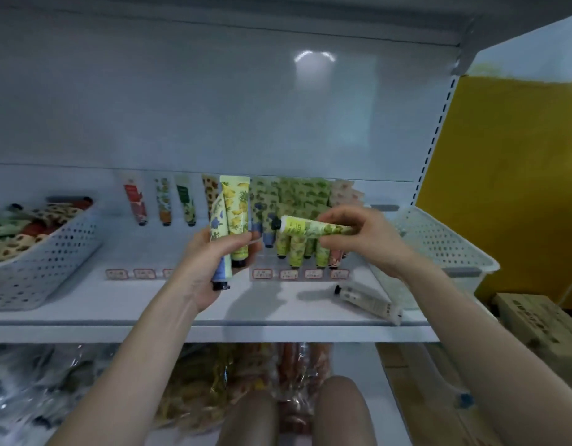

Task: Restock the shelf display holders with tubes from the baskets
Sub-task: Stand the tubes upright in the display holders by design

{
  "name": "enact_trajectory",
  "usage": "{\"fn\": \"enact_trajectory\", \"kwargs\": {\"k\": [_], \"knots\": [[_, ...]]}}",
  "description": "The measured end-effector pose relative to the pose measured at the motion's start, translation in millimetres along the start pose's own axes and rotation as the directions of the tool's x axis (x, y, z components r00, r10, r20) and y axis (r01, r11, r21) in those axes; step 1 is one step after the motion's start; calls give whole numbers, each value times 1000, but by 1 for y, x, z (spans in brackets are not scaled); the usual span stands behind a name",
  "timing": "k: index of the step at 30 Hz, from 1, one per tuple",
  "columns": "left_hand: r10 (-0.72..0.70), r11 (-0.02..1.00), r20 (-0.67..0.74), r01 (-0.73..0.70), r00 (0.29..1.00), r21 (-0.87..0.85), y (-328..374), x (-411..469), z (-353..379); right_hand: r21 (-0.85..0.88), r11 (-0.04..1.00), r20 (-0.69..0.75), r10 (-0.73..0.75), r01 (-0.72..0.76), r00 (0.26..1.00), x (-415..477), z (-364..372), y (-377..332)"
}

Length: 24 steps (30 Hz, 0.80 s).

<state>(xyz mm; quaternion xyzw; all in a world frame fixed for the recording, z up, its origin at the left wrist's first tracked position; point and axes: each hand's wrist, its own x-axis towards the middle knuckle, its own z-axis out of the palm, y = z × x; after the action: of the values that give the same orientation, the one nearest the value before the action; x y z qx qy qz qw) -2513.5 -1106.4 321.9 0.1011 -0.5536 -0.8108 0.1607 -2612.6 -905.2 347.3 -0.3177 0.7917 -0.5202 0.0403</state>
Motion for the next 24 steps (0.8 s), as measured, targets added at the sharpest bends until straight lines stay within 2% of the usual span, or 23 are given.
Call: {"fn": "enact_trajectory", "kwargs": {"k": [4, 7, 10, 18, 21, 23, 24], "knots": [[12, 998, -8, -12, 1000, 59, 0, -6, -29, -160, 977, 140, -120, 142, 983, 5, 31, -11], [-13, 994, -16, 14, 1000, 106, -7, -7, -40, -264, 928, 193, -217, 264, 957, 11, 49, -13], [-48, 987, 1, 47, 999, 152, -12, -8, -50, -302, 906, 225, -234, 296, 946, 17, 56, -14], [-68, 996, 71, 64, 995, 68, -16, -1, -57, -236, 972, 206, 30, 19, 978, 29, 54, -19], [-66, 998, 96, 65, 993, 7, -22, 2, -57, 47, 988, 242, 129, -144, 962, 34, 53, -16], [-56, 997, 68, 59, 996, -46, -28, 8, -57, 228, 942, 278, 179, -246, 944, 38, 52, -15], [-50, 997, 25, 51, 998, -51, -31, 12, -59, 262, 927, 274, 194, -267, 942, 41, 50, -15]]}}
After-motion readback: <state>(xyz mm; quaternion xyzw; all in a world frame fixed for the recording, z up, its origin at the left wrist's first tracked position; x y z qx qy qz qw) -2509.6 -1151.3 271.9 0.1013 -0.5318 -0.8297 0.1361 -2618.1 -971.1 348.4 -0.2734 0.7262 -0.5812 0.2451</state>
